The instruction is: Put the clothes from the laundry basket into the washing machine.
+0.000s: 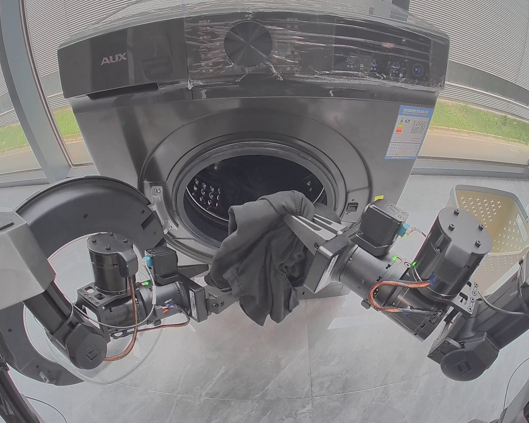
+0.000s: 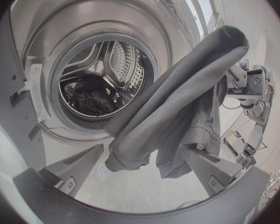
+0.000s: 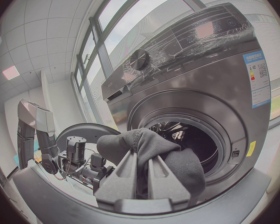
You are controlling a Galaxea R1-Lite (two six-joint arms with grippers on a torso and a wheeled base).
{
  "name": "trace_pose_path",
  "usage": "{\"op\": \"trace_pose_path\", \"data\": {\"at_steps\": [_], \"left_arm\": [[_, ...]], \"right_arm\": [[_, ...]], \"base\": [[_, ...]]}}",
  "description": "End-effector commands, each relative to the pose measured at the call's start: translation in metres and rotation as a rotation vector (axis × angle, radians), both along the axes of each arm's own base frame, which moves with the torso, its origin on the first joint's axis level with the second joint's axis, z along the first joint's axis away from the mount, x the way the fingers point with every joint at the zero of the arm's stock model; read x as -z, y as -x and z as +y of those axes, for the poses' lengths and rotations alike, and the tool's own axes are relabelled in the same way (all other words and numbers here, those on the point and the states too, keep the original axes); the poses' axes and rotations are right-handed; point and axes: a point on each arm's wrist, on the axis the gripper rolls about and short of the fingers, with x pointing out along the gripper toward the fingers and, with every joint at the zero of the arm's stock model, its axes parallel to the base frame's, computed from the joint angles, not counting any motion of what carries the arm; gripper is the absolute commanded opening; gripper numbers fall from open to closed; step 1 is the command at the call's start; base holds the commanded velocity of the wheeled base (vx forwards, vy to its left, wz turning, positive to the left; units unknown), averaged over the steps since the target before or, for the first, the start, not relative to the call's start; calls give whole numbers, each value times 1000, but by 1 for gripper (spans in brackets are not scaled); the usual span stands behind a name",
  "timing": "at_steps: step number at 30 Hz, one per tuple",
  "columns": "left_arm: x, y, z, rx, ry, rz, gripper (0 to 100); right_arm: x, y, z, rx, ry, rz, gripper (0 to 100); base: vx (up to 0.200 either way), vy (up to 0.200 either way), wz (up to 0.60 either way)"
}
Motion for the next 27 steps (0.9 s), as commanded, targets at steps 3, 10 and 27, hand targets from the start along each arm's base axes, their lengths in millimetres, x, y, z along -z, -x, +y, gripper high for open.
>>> {"op": "trace_pose_path", "data": {"at_steps": [3,10,27], "left_arm": [[6,-3,-7,31,9,-7,100],[22,-11,-18,49,37,-57,100],[3,-3,-17,40,101,-152,0]], "right_arm": [[2,1,1,-4,4,4,0],[2,4,2,-13,5,5,0],[8,2,1,-7,18,21,0]], "base": [[0,0,0],[0,0,0],[0,0,0]]}}
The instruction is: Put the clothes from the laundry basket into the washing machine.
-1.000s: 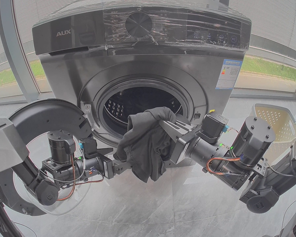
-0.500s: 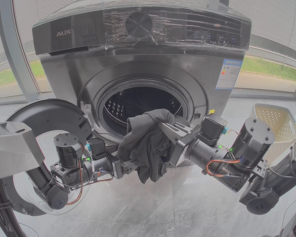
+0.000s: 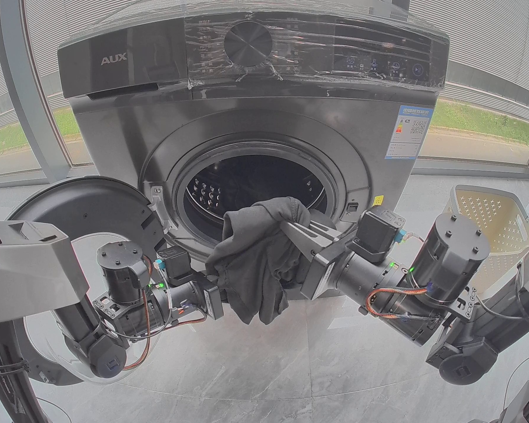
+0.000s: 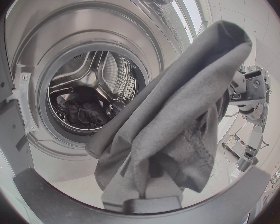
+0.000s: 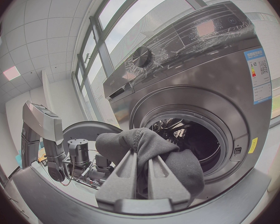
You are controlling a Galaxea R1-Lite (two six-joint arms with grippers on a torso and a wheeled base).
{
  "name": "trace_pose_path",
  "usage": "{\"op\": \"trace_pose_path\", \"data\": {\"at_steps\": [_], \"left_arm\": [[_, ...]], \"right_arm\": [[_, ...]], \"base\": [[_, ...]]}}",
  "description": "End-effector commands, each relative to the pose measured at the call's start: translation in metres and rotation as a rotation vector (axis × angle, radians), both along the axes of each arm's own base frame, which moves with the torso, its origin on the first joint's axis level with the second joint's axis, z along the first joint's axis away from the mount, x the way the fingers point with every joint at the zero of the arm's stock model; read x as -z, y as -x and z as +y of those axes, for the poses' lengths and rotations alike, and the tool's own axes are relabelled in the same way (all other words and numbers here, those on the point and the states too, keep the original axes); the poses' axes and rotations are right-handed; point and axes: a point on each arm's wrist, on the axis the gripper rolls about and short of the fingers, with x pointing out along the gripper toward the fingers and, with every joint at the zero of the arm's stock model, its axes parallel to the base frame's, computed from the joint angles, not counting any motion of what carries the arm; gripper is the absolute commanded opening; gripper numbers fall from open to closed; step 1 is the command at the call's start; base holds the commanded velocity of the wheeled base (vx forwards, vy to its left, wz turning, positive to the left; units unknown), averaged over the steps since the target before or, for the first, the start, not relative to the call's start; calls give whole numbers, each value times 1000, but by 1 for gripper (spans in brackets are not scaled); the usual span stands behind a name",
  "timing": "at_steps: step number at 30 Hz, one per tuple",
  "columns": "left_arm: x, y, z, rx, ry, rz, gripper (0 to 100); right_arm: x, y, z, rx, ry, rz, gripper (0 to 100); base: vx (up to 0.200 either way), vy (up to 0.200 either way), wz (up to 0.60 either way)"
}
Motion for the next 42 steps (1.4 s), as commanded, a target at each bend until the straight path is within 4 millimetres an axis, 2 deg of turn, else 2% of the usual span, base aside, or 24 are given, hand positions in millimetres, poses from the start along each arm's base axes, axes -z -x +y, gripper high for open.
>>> {"op": "trace_pose_path", "data": {"at_steps": [1,4,5,9,17,23,25,26,30,42], "left_arm": [[-8,5,3,-4,11,-23,0],[-17,17,9,-2,18,-35,0],[-20,21,10,0,19,-38,0],[-33,34,7,30,37,-65,0],[-60,43,-4,69,121,-107,0],[-60,44,-6,78,124,-102,0],[-60,44,-6,78,124,-102,0],[-57,46,-4,67,116,-92,0],[-49,49,-3,63,101,-69,0],[-57,42,-6,-4,121,-103,0]], "right_arm": [[4,-2,-1,6,11,9,0],[2,-5,-2,20,5,4,0],[2,-9,-2,34,3,6,100],[13,-27,-14,108,34,32,100],[21,-25,-9,99,57,51,100],[34,-26,-18,129,114,87,100],[42,-25,-22,136,151,123,100],[58,-21,-30,152,206,175,100],[61,-21,-31,153,212,182,100],[62,-14,-27,115,226,173,100]], "base": [[0,0,0],[0,0,0],[0,0,0],[0,0,0],[0,0,0],[0,0,0],[0,0,0],[0,0,0],[0,0,0],[0,0,0]]}}
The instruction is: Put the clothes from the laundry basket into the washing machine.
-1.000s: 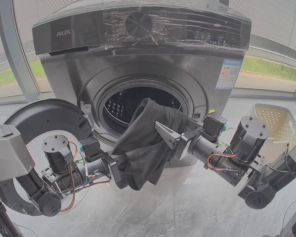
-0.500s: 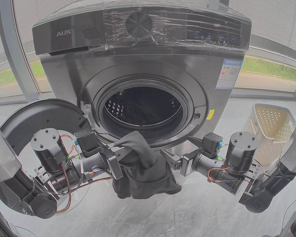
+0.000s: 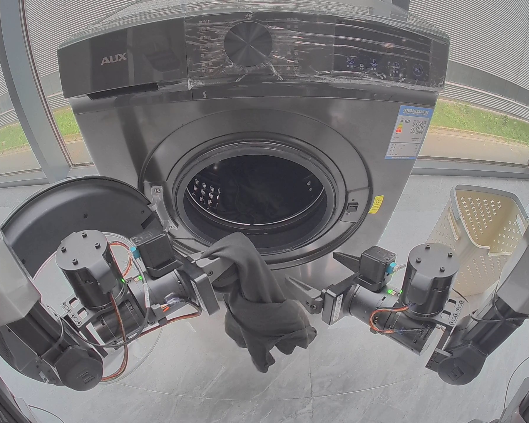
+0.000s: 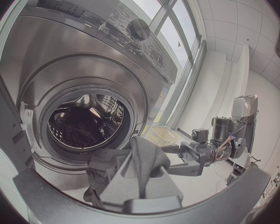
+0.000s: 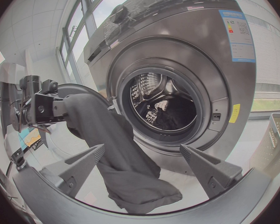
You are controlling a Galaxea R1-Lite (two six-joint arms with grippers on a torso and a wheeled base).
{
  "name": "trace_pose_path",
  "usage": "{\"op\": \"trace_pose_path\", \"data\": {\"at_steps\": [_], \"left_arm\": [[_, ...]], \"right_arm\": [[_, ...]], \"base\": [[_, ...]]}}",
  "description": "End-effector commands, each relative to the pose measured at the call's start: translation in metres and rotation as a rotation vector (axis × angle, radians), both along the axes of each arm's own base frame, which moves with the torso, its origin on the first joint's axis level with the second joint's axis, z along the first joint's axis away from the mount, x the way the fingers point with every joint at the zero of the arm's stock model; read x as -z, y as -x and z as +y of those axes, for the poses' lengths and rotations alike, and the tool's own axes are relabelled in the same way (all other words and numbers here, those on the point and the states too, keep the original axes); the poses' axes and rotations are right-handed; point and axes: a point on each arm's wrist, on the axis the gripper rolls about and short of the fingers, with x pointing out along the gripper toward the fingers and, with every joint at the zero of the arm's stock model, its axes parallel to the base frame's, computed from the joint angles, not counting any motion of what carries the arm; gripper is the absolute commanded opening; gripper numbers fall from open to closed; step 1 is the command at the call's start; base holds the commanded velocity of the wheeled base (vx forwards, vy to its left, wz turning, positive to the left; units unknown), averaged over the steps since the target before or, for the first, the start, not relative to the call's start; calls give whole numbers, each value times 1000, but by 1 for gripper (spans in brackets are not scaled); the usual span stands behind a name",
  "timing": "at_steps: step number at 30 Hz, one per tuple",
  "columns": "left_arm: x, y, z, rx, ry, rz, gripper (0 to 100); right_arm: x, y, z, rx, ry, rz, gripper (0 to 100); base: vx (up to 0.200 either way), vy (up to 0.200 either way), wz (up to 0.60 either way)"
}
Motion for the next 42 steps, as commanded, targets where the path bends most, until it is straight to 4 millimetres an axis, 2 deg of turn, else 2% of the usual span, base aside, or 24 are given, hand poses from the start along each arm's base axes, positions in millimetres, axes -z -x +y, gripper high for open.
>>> {"op": "trace_pose_path", "data": {"at_steps": [1,6,11,14,31,32,42], "left_arm": [[-3,-2,-4,-4,11,-13,0],[-4,2,-10,16,12,-14,0],[-3,3,-12,22,10,-12,0],[-3,4,-14,29,9,-11,0],[-5,6,-14,37,12,-16,0],[-5,7,-14,37,12,-16,0],[-4,4,-16,32,10,-10,0]], "right_arm": [[3,7,4,-39,8,6,100],[2,14,8,-123,-6,-2,100],[0,13,10,-137,-19,-22,100],[-3,16,17,-175,-25,-37,100],[0,-5,42,-175,-65,-85,100],[0,-5,42,-176,-67,-87,0],[-2,-2,41,-179,-70,-89,0]], "base": [[0,0,0],[0,0,0],[0,0,0],[0,0,0],[0,0,0],[0,0,0],[0,0,0]]}}
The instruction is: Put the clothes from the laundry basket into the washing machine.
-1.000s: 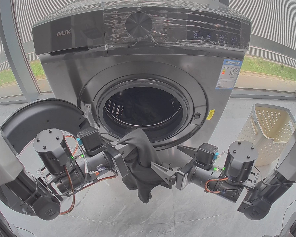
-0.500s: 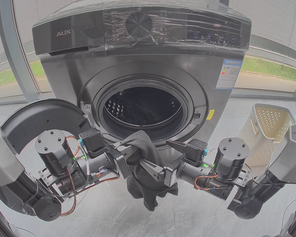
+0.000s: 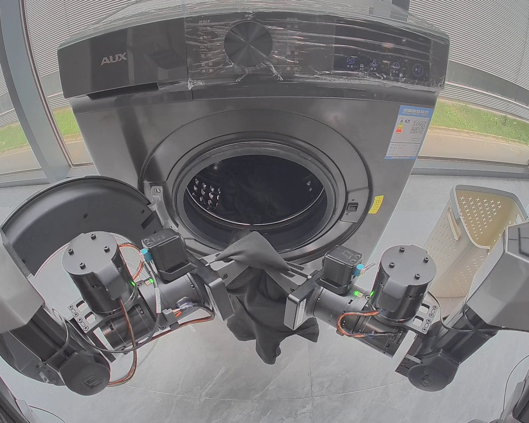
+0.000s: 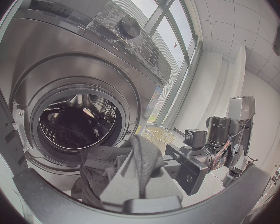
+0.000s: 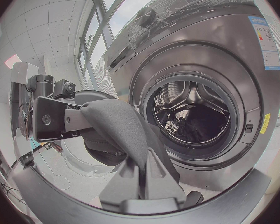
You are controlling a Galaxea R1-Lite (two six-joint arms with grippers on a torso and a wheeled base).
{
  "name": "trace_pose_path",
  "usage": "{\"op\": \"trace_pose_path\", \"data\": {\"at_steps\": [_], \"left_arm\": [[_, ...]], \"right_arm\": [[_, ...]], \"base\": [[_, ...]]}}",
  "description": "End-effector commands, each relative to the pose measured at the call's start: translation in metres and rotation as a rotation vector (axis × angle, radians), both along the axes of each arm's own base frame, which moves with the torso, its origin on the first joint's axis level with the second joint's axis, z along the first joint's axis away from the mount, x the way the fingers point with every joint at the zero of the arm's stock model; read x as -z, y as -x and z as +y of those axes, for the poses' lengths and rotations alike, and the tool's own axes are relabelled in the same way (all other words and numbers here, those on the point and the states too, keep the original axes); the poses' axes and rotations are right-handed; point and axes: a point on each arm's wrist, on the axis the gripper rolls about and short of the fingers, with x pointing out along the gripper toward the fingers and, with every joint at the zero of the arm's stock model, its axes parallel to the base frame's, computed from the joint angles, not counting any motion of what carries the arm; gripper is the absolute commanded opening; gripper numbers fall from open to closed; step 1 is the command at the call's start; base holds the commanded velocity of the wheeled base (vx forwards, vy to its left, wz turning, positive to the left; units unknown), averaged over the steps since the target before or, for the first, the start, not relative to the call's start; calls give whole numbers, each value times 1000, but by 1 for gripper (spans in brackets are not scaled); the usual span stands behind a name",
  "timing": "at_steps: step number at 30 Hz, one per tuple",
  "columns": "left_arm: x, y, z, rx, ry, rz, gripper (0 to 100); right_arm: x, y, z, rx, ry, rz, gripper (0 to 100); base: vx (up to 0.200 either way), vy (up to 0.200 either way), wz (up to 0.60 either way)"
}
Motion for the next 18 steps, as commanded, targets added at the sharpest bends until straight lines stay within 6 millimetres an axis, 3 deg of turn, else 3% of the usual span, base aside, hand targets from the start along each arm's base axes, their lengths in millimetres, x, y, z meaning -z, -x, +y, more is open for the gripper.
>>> {"op": "trace_pose_path", "data": {"at_steps": [1,6,7,18], "left_arm": [[0,-2,0,-13,0,3,0],[-2,-2,1,-25,7,-2,0],[-3,-3,0,-27,12,-7,100],[-10,-19,19,-132,61,-15,100]], "right_arm": [[-1,1,0,-1,-1,1,0],[-1,3,1,-4,-4,2,0],[-1,3,0,2,-2,4,0],[-12,-6,-20,128,-17,-3,0]], "base": [[0,0,0],[0,0,0],[0,0,0],[0,0,0]]}}
